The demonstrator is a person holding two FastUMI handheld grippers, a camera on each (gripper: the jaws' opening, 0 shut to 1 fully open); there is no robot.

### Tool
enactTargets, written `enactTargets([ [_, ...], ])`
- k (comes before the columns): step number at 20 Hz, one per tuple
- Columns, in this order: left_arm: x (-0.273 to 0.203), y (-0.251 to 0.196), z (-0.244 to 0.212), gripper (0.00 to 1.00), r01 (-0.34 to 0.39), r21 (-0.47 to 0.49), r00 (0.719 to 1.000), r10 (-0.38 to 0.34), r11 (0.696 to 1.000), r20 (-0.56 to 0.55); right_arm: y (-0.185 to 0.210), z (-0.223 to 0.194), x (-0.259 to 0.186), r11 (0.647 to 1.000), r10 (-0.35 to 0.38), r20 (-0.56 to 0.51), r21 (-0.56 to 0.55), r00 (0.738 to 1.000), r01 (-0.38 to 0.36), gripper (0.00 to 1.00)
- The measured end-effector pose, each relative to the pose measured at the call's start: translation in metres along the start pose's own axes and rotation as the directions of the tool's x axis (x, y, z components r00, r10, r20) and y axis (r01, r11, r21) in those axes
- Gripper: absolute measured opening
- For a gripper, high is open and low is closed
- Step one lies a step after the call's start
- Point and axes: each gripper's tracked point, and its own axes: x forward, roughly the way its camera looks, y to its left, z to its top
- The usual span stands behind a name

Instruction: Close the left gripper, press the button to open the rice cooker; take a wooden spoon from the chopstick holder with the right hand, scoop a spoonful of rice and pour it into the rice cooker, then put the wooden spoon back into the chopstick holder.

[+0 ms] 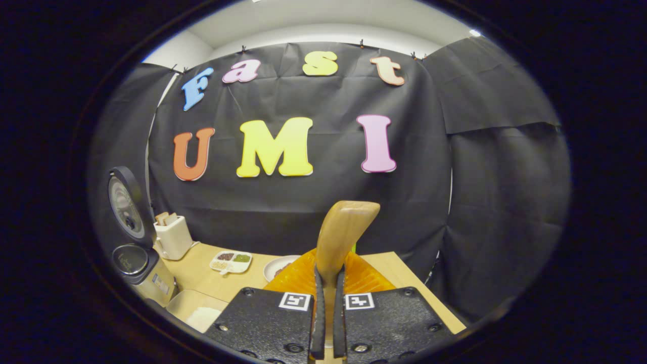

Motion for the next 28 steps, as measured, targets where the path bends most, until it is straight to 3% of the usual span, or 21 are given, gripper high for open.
enactTargets([
  [3, 0.003, 0.001, -0.004, 0.95, -0.006, 0.009, 1.000, 0.006, 1.000, -0.019, -0.005, -0.025, 0.003, 1.000, 0.012, -0.035, 0.018, 0.999, -0.012, 0.12],
  [5, 0.004, -0.001, -0.004, 1.00, -0.005, 0.004, 1.000, 0.005, 1.000, -0.025, -0.007, -0.032, 0.007, 0.999, 0.017, -0.044, 0.030, 0.999, -0.016, 0.13],
  [6, 0.004, -0.002, -0.004, 0.95, -0.003, 0.003, 1.000, 0.003, 1.000, -0.023, -0.009, -0.034, 0.008, 0.999, 0.019, -0.049, 0.038, 0.999, -0.018, 0.13],
  [10, 0.008, -0.010, -0.006, 0.95, 0.011, 0.002, 0.999, -0.011, 1.000, -0.036, -0.004, -0.039, 0.013, 0.996, 0.068, -0.045, 0.067, 0.997, -0.065, 0.17],
  [15, 0.012, -0.015, -0.008, 0.95, 0.011, 0.014, 0.999, -0.011, 1.000, -0.038, -0.011, -0.055, 0.025, 0.993, 0.066, -0.056, 0.099, 0.996, -0.060, 0.18],
  [17, 0.014, -0.019, -0.008, 0.95, 0.014, 0.008, 0.999, -0.014, 1.000, -0.040, -0.004, -0.060, 0.026, 0.986, 0.119, -0.069, 0.126, 0.991, -0.110, 0.18],
  [18, 0.016, -0.019, -0.008, 0.95, 0.013, 0.001, 0.999, -0.013, 1.000, -0.043, -0.002, -0.059, 0.024, 0.981, 0.146, -0.065, 0.141, 0.987, -0.136, 0.24],
  [21, 0.021, -0.018, -0.003, 0.95, 0.008, -0.020, 0.999, -0.009, 1.000, -0.044, -0.018, -0.054, 0.024, 0.987, 0.101, -0.061, 0.130, 0.993, -0.092, 1.00],
  [22, 0.023, -0.017, 0.001, 0.95, 0.004, -0.020, 0.999, -0.005, 1.000, -0.039, -0.022, -0.055, 0.020, 0.990, 0.083, -0.058, 0.122, 0.995, -0.075, 0.93],
  [23, 0.027, -0.014, 0.003, 0.95, -0.006, -0.016, 0.999, 0.006, 1.000, -0.035, -0.024, -0.052, 0.015, 0.991, 0.071, -0.053, 0.118, 0.996, -0.064, 1.00],
  [28, 0.049, 0.002, 0.029, 0.95, -0.041, 0.000, 0.999, 0.041, 0.999, -0.013, -0.033, -0.018, -0.013, 0.994, 0.031, -0.006, 0.103, 0.999, -0.030, 1.00],
])
